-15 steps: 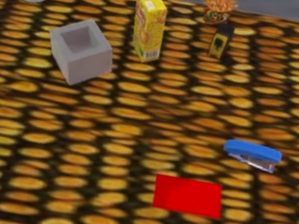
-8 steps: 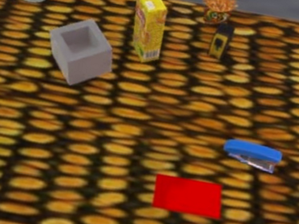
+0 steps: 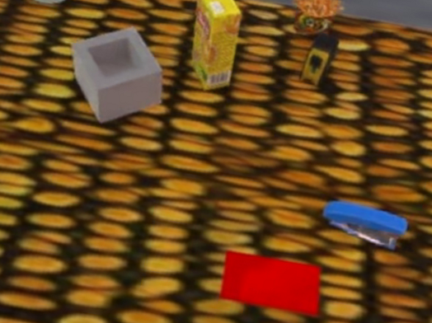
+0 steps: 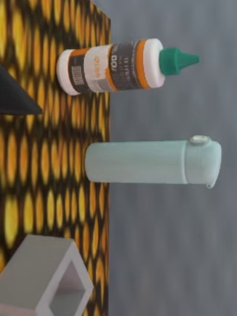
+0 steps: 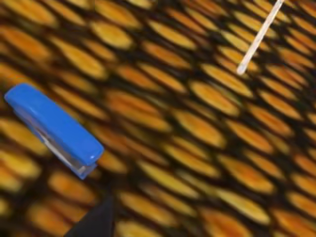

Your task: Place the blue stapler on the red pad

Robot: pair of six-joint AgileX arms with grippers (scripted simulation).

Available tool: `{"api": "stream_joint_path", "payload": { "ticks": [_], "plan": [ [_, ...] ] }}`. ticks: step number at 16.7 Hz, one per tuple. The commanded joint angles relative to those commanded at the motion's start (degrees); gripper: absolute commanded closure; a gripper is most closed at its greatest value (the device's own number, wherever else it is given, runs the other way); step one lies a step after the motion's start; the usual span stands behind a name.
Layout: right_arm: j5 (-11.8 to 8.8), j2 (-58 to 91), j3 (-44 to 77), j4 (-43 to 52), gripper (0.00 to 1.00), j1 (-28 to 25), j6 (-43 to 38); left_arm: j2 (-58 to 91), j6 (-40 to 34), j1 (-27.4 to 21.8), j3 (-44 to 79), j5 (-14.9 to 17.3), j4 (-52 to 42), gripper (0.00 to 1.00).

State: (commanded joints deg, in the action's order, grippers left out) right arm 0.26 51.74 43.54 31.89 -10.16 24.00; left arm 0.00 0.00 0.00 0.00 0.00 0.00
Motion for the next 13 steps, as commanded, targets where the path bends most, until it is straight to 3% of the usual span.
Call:
{"api": "stream_joint_path", "payload": {
  "ticks": [7,13],
  "plan": [
    [0.2,41.2,31.0,23.7,0.0,-7.5,17.5,0.0,0.0,0.0,0.0,0.0,0.0,0.0],
    [0.2,61.5,49.3,36.2,0.0,-11.7,27.3,0.0,0.0,0.0,0.0,0.0,0.0,0.0]
  ]
}}
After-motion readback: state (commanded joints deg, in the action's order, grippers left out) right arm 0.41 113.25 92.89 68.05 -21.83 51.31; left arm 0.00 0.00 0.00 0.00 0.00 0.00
